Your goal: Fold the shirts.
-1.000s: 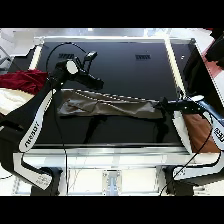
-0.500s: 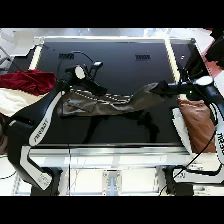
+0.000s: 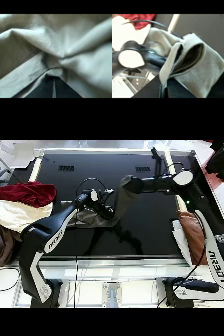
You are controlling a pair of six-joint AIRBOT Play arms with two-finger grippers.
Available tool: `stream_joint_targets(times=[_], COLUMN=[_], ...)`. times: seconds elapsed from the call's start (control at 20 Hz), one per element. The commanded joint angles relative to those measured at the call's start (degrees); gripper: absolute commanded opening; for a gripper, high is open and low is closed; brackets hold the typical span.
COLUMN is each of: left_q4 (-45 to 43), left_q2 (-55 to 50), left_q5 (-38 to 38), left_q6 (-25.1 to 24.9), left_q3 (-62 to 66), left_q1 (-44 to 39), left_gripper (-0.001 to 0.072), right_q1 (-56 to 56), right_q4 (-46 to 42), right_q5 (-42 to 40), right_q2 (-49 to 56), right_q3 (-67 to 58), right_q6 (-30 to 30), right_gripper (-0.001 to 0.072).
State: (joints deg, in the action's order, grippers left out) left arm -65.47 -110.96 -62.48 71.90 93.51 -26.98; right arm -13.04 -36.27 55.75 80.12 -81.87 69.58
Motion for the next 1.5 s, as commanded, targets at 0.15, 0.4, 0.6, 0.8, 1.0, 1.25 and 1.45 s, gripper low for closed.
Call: stream_joint_targets(times=[0.15, 0.4, 0.6, 0.8, 1.0, 1.25, 1.45], left_q4=[-3.3, -5.6, -5.6, -5.7, -5.6, -5.7, -5.7], left_q2=[3.4, 16.7, 24.3, 27.8, 28.0, 28.0, 28.0], left_q5=[-0.5, -2.3, -4.3, -5.7, -5.8, -7.1, -7.3], left_q6=[-0.3, 0.1, 0.1, 0.0, 0.1, 0.0, 0.0], left_q3=[0.2, 0.2, 0.2, 0.2, 0.2, 0.2, 0.2], left_q1=[6.5, 20.3, 28.1, 30.3, 30.3, 30.3, 30.3], left_gripper=[0.0011, 0.0011, 0.0011, 0.0011, 0.0011, 0.0011, 0.0011], right_q1=[-8.5, -13.7, -22.0, -27.1, -26.1, -14.2, -4.3], right_q4=[0.0, 0.8, 9.5, 17.2, 9.2, -15.1, -33.6], right_q5=[-6.5, -13.8, -31.1, -38.8, -37.7, -12.0, 3.3], right_q2=[0.0, 2.8, 10.2, 16.8, 16.4, 16.5, 18.9], right_q3=[-1.2, -1.4, -1.4, -6.3, -14.7, -21.2, -18.0], right_q6=[2.0, 4.1, 4.6, 4.5, 2.3, 12.4, 30.8], right_gripper=[0.0016, 0.0015, 0.0165, 0.0493, 0.0492, 0.0480, 0.0480])
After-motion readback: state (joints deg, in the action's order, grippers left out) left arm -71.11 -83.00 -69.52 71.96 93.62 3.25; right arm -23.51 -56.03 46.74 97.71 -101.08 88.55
